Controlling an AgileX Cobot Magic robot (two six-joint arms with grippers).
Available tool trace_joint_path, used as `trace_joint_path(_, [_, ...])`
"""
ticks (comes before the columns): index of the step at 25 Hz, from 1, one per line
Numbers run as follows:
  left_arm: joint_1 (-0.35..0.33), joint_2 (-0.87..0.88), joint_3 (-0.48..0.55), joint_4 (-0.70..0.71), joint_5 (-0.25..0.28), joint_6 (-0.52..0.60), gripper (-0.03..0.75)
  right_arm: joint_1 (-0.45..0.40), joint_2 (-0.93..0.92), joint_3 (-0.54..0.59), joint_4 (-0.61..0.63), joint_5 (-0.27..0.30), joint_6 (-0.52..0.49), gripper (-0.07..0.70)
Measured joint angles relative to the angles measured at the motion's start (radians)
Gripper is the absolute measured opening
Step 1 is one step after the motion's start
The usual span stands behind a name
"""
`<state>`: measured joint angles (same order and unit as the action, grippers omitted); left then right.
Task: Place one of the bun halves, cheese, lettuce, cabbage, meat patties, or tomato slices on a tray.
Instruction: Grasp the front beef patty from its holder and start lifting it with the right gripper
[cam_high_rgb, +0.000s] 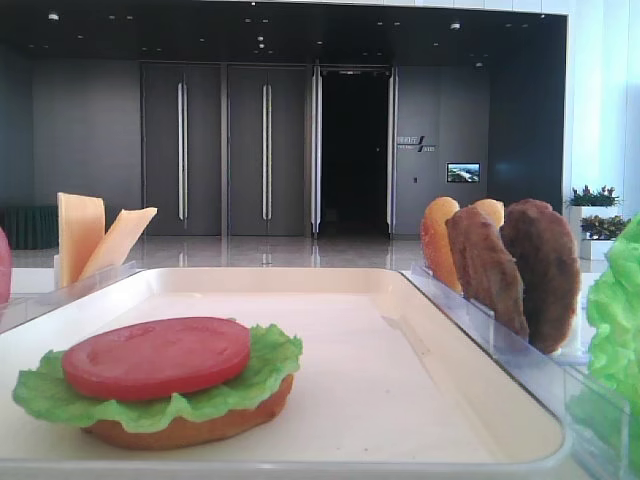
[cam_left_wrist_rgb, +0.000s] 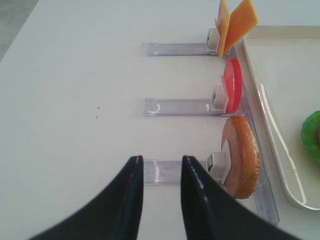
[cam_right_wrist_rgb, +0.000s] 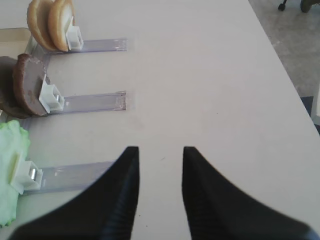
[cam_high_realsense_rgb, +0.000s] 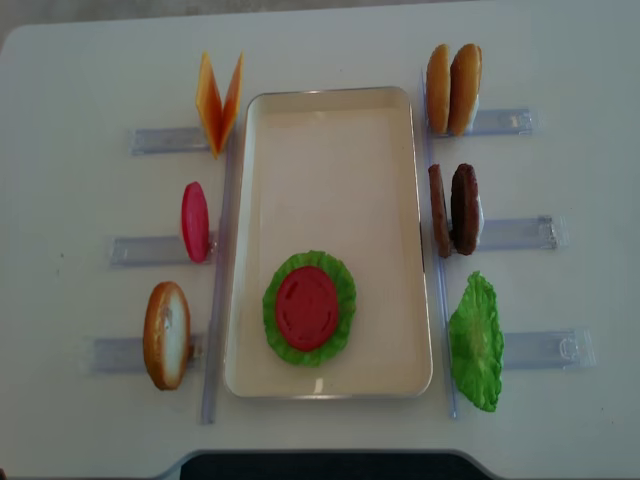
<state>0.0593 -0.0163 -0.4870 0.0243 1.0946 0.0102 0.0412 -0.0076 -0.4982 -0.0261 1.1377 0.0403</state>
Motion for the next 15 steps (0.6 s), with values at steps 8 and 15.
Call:
trace_joint_path(8, [0.0,0.0,0.0,0.0,0.0,0.0,0.192,0.0,0.0,0.0,0.0,0.0,0.0,0.238])
trace_joint_path(15, [0.0,0.0,0.0,0.0,0.0,0.0,0.183,0.0,0.0,0.0,0.0,0.0,0.0,0.238])
